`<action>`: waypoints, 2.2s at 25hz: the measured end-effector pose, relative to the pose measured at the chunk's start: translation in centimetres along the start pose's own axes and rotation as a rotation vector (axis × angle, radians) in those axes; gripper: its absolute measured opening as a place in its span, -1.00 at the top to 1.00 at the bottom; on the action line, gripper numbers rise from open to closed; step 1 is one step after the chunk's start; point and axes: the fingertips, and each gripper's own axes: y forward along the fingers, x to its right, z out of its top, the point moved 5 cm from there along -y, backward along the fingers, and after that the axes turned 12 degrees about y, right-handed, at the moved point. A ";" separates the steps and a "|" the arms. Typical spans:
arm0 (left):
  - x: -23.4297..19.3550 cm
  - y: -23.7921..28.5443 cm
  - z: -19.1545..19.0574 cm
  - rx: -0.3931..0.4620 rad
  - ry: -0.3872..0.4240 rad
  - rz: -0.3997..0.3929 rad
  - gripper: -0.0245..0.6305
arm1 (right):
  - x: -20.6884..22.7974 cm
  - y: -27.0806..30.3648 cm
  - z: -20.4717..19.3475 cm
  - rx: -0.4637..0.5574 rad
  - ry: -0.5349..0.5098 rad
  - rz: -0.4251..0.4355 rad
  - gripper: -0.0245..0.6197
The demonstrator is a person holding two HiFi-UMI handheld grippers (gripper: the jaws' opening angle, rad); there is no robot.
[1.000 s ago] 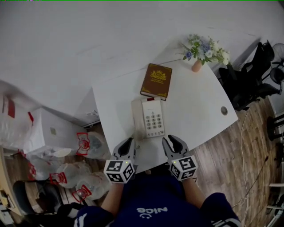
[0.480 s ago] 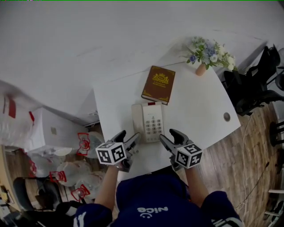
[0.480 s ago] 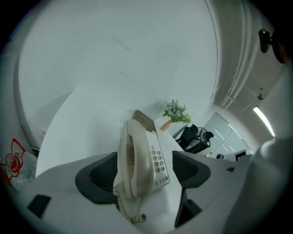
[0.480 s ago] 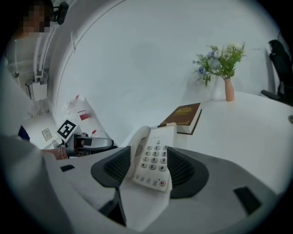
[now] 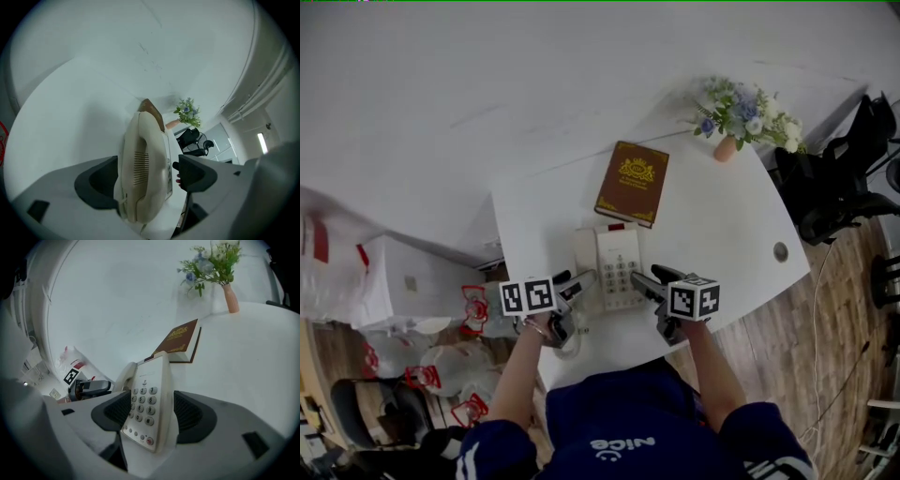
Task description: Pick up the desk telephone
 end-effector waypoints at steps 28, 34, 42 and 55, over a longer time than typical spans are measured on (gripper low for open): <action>-1.5 4.1 0.4 -0.153 -0.056 -0.200 -0.29 | 2.1 5.8 1.9 -0.233 0.177 0.128 0.04; -1.5 4.1 0.3 -0.158 -0.060 -0.194 -0.29 | 2.1 5.9 1.8 -0.234 0.180 0.114 0.05; -1.5 3.8 0.2 -0.136 -0.074 -0.201 -0.29 | 1.6 5.6 1.9 -0.235 0.168 0.089 0.06; 0.4 0.8 0.1 -0.097 -0.040 -0.215 -0.29 | -1.3 3.4 1.0 -0.184 0.133 0.103 0.06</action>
